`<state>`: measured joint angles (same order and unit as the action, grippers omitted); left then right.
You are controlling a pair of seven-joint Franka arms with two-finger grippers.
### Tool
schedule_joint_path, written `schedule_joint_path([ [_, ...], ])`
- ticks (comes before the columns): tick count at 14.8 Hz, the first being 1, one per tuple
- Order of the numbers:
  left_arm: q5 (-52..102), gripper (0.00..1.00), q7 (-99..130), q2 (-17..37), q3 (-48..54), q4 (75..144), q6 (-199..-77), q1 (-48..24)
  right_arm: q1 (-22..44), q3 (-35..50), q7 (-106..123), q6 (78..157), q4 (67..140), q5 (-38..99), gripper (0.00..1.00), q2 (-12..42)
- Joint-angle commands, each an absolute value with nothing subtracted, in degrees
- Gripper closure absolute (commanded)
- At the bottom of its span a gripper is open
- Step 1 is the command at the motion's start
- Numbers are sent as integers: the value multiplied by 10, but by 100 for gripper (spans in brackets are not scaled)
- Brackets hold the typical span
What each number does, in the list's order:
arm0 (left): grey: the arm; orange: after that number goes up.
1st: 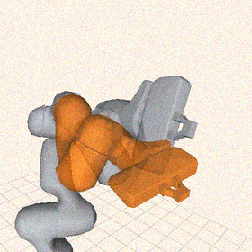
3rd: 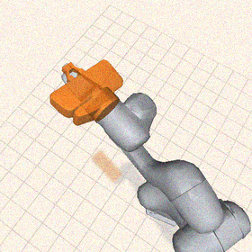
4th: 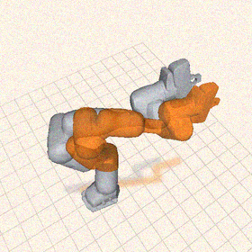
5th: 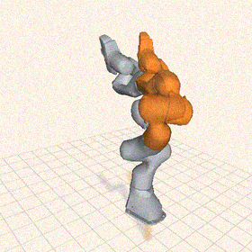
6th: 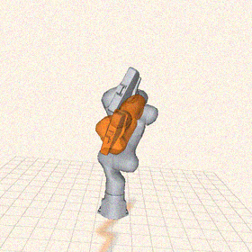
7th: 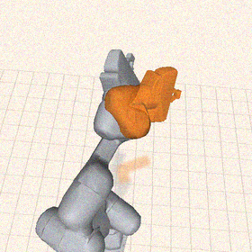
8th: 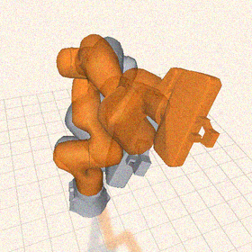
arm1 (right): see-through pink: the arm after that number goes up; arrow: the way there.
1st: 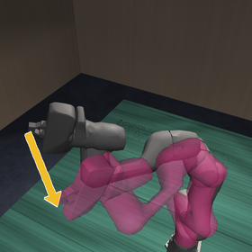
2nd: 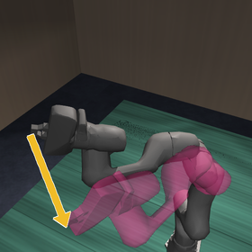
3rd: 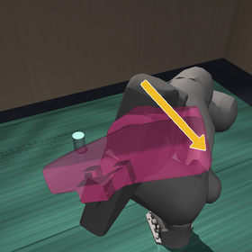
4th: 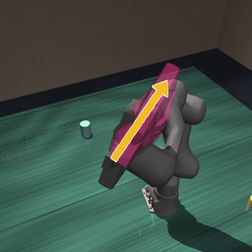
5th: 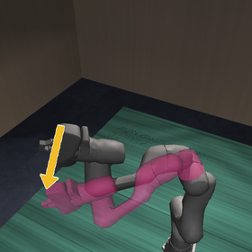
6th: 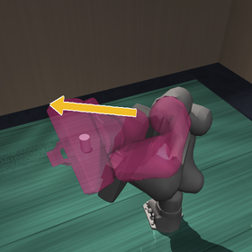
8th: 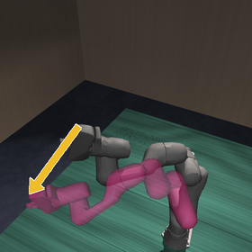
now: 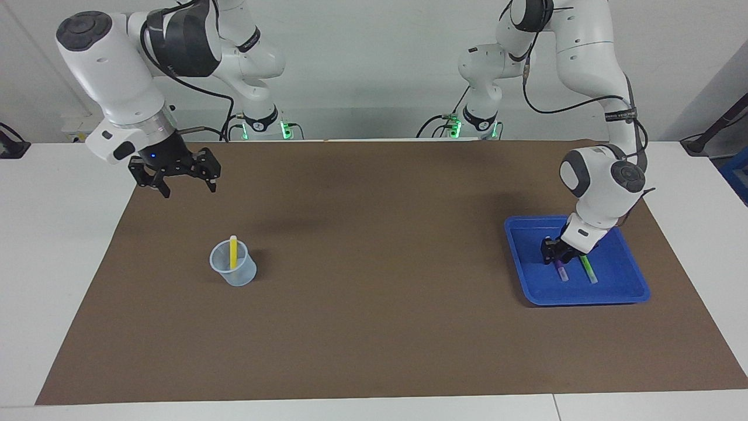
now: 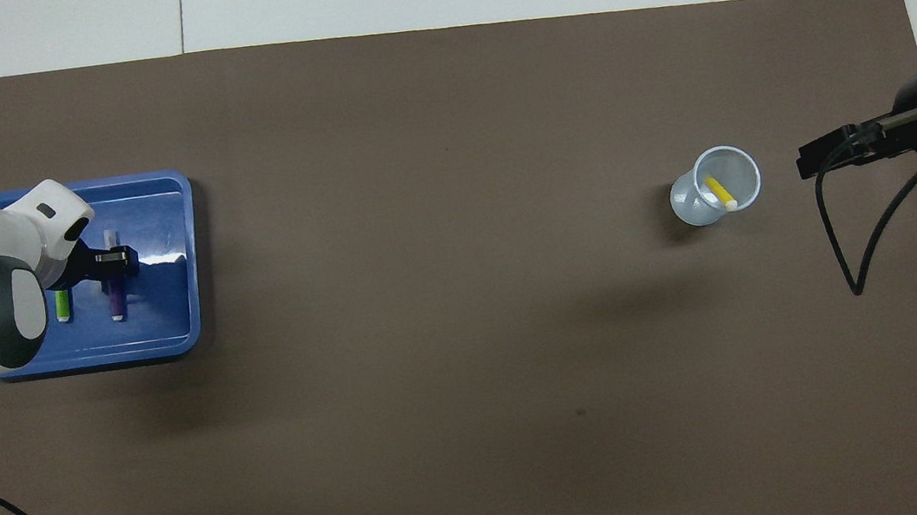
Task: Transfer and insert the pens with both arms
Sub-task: 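Lower the left gripper and grasp the purple pen in the tray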
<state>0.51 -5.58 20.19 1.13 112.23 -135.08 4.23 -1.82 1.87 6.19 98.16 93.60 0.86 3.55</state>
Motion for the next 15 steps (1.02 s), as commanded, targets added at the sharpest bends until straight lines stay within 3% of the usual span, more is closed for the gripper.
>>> schedule_joint_path([
  [1,-6,99,-55,198,11,1136,-1365,47,-22,22,53,974,943,1,0,29],
  [5,-5,100,-57,198,11,1122,-1340,45,-23,23,54,972,943,1,0,29],
  [10,31,100,-30,239,13,948,-1149,37,-26,22,54,962,942,5,0,29],
  [15,101,100,117,231,17,939,-1135,15,-29,22,53,958,943,25,0,29],
])
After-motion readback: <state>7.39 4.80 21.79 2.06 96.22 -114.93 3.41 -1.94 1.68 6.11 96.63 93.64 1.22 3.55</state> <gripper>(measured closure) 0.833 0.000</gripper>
